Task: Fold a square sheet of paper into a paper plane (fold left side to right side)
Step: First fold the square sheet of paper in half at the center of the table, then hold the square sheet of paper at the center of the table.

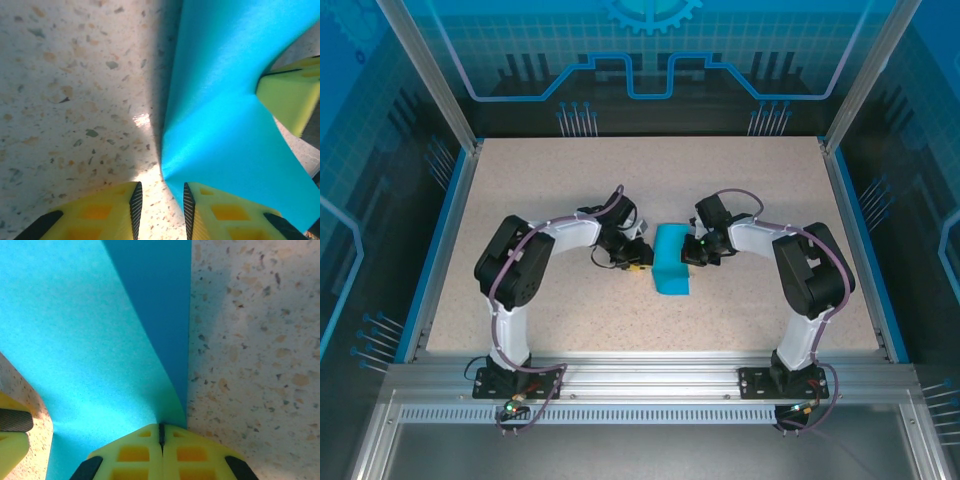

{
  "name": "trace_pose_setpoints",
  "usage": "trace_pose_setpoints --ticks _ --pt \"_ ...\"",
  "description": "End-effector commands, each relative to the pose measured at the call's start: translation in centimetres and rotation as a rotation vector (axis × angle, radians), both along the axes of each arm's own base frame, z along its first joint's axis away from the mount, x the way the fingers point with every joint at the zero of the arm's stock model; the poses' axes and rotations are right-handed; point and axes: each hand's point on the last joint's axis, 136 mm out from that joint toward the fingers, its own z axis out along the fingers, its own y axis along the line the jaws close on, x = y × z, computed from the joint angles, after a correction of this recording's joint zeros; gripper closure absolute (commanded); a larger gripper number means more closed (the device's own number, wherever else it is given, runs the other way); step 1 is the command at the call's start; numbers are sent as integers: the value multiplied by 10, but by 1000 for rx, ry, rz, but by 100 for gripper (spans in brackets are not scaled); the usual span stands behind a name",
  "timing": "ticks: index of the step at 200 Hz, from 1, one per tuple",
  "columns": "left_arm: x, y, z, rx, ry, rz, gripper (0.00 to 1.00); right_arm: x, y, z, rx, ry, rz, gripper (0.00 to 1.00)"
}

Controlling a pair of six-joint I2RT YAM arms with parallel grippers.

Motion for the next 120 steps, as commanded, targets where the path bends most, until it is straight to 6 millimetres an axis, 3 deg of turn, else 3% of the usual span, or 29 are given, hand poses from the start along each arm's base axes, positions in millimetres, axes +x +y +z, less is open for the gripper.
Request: trace_pose_setpoints --ticks 1,21,52,92,120 --pt "2 -16 28 -89 -49 -30 69 -39 -28 -40 -144 168 -2 100" --pt "2 -35 32 -130 -47 -70 69 -39 -28 -40 -141 169 -4 100" --pt "8 -52 20 -124 -33 -85 69 -39 -25 -40 -135 167 1 100" --pt "6 -60 4 -121 8 -104 69 -39 -25 -40 -134 167 4 100" --pt "-5 -53 -10 -86 44 -112 69 -38 -23 -38 -125 162 4 100"
